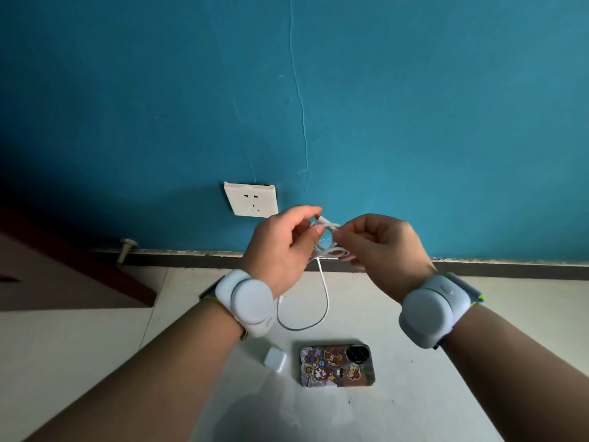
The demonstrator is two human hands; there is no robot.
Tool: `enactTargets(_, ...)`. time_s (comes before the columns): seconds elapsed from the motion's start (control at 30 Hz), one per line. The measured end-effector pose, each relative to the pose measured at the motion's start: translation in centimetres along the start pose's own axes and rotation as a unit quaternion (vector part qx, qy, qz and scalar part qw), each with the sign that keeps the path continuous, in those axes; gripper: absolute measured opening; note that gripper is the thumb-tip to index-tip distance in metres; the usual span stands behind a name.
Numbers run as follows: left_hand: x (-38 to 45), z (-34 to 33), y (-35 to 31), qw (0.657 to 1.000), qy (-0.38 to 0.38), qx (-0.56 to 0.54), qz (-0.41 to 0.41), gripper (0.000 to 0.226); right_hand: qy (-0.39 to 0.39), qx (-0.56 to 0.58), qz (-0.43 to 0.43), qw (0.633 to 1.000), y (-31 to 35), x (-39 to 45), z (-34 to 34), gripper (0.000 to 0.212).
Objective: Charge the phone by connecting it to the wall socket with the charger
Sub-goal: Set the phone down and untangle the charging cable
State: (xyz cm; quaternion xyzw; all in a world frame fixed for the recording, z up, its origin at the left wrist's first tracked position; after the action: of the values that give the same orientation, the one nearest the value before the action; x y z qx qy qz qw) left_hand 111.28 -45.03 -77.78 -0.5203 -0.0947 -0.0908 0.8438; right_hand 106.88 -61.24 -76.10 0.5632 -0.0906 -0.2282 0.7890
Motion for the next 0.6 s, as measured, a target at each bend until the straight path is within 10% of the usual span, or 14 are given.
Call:
enactTargets(0.27, 0.14, 0.03, 0.20, 0.999, 0.006, 0.039, 0.029, 0.018, 0.053, -0.167, 0.120, 0.977, -0.07, -0.74, -0.10, 0.009)
enactTargets(0.6, 0.43, 0.28, 0.56, 0.993, -0.008, 0.019, 0.114, 0.015, 0.032, -0.005, 0.003, 0.999, -0.67, 0.17, -0.05, 0.020)
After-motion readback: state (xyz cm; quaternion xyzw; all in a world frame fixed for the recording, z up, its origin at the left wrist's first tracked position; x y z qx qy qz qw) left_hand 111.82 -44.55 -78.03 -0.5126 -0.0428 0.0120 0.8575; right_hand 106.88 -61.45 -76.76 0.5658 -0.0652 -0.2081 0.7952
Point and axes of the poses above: each hand's wrist, its own x-axis towards the middle knuckle, its own z-axis out of the back of the hand, y = z × x, the point moved 1 cm from there along x, towards the middle knuckle, and after that the axes turned 14 degrees about -y, right-handed, at the moved point
